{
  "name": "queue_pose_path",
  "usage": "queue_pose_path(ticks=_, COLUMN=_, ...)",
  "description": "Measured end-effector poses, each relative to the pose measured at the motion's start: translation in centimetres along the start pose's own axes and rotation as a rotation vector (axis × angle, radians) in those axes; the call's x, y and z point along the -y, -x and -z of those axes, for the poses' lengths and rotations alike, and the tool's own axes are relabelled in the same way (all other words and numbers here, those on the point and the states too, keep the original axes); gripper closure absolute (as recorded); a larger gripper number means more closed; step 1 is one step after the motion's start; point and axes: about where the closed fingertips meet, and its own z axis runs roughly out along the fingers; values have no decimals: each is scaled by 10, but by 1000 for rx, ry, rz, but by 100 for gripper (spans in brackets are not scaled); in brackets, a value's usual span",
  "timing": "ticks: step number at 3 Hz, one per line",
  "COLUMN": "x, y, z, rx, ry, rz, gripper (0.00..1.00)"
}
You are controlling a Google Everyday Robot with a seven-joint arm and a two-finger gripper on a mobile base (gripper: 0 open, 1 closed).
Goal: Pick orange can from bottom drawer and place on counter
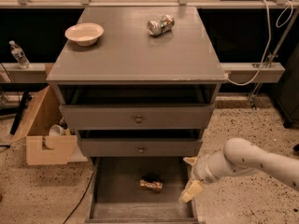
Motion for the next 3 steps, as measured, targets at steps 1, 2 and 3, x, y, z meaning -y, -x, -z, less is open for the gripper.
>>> queue_pose_path(ticks=1, x=17, y=-37, z=-41, rx=-13, ry=-30, rz=-44, gripper=0)
queue_pose_path(ticks=2, x=37, y=-64, z=-90, rx=-2, ry=-82, rz=-91, gripper=0)
queue_pose_path(ticks=3, x=37, y=-64, z=-90, rx=-2, ry=-82, rz=-91, gripper=0)
